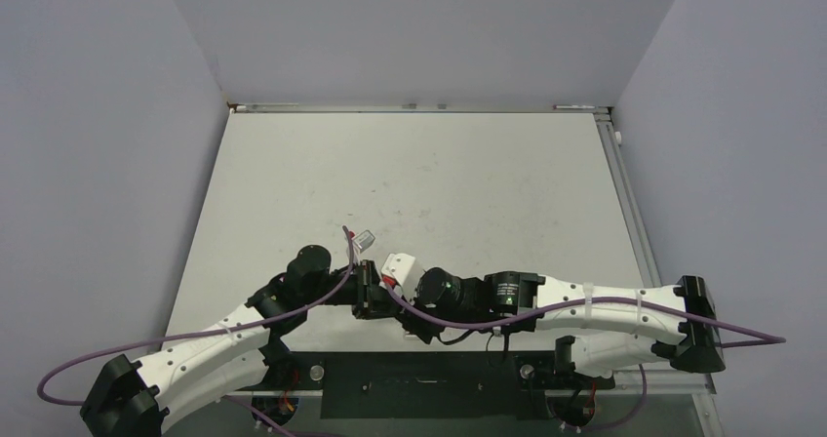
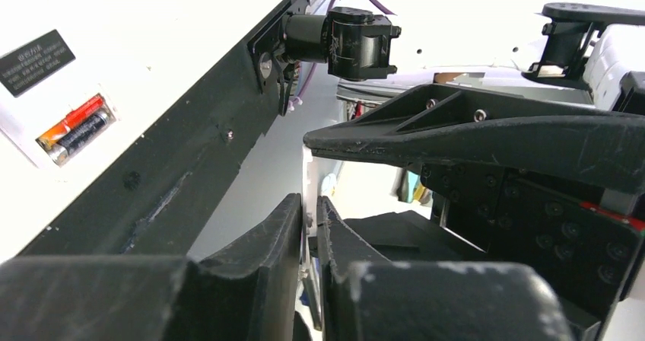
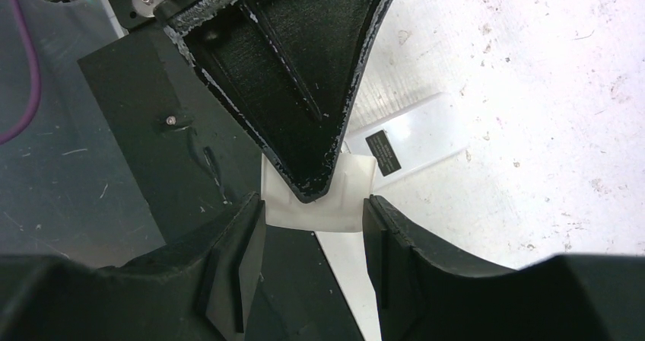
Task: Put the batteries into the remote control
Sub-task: Adjust the battery cover.
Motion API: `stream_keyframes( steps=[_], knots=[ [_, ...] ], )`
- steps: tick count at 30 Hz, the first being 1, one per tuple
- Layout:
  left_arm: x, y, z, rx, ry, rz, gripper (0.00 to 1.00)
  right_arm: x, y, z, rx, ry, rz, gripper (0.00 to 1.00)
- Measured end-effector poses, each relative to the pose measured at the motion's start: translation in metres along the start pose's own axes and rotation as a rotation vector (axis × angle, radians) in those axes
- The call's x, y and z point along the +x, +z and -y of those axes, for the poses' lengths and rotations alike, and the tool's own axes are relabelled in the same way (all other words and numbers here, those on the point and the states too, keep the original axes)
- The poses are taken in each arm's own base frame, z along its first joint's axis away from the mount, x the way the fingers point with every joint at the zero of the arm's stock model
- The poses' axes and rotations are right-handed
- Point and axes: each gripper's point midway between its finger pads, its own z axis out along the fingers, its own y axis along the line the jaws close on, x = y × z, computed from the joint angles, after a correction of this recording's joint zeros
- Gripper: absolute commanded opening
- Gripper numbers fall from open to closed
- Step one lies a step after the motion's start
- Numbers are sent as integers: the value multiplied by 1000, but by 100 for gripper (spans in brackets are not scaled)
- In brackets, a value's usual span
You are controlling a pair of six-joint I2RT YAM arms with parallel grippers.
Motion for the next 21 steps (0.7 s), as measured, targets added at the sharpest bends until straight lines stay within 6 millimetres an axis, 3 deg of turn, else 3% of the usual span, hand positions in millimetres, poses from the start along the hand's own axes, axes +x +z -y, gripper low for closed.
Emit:
stream_keyframes(
  steps=[6, 11, 13, 17, 21],
  knots=[
    [2, 0, -6, -8, -9, -6, 0, 3, 3, 1, 13, -8, -13, 26],
    [2, -2, -4, 7, -3, 2, 0, 1, 2, 1, 18, 4, -19, 60],
    [1, -4, -1, 21, 10, 16, 0, -2, 1, 1, 28, 24, -9, 67],
    [0, -9, 8, 55, 50, 45, 0, -5, -6, 6, 56, 71, 22, 70],
    [-4, -14, 15, 84, 93, 88, 0, -11, -26, 8, 54, 159, 117, 70]
  ],
)
